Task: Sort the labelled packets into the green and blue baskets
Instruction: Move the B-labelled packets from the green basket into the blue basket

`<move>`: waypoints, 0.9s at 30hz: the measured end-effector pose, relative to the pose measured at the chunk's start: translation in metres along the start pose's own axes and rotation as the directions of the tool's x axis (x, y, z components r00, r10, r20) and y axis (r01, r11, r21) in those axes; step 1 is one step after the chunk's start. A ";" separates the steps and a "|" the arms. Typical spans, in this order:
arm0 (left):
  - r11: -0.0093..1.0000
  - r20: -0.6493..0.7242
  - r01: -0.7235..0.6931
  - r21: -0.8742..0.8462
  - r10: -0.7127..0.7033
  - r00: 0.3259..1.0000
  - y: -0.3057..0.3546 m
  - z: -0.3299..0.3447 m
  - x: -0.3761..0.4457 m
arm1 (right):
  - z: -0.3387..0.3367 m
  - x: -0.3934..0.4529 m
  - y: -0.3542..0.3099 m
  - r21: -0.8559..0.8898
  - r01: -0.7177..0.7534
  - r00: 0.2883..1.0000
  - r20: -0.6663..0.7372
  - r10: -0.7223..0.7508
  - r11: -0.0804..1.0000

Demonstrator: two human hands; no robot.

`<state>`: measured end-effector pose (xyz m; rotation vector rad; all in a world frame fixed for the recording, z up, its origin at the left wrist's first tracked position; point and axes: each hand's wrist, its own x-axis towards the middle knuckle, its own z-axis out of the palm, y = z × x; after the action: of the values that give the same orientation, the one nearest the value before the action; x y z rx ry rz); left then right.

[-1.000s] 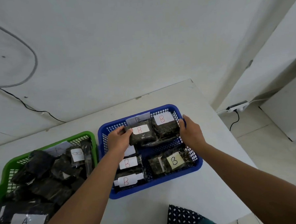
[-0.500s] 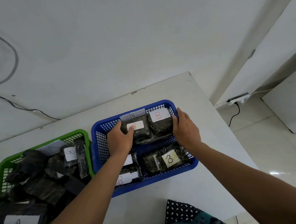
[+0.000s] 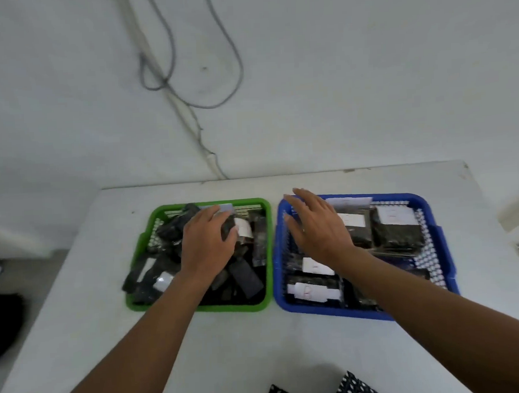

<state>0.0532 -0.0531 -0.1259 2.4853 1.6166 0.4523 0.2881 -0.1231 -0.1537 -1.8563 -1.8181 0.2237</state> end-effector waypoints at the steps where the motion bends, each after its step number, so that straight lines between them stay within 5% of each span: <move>1: 1.000 -0.009 0.018 0.013 -0.018 1.000 -0.012 -0.008 -0.005 | 0.007 0.006 -0.015 0.016 0.032 0.999 0.008 -0.032 0.999; 8: 0.986 -0.042 0.159 -0.049 -0.161 0.986 -0.097 -0.051 -0.044 | 0.055 0.021 -0.112 0.109 0.261 0.961 0.061 -0.269 0.959; 14: 0.966 0.042 0.185 -0.180 -0.181 0.983 -0.135 -0.057 -0.073 | 0.090 0.011 -0.161 0.195 0.282 0.907 0.266 -0.328 0.939; 19: 0.949 0.138 0.197 -0.246 -0.167 0.976 -0.151 -0.051 -0.081 | 0.114 0.007 -0.175 0.197 0.147 0.887 0.408 -0.217 0.969; 27: 0.946 0.094 0.197 -0.258 -0.179 0.979 -0.172 -0.044 -0.040 | 0.127 0.051 -0.173 0.066 0.030 0.943 0.328 -0.050 0.997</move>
<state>-0.1251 -0.0206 -0.1397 2.1063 1.6265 0.5126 0.0807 -0.0497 -0.1672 -1.8220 -2.0407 0.6000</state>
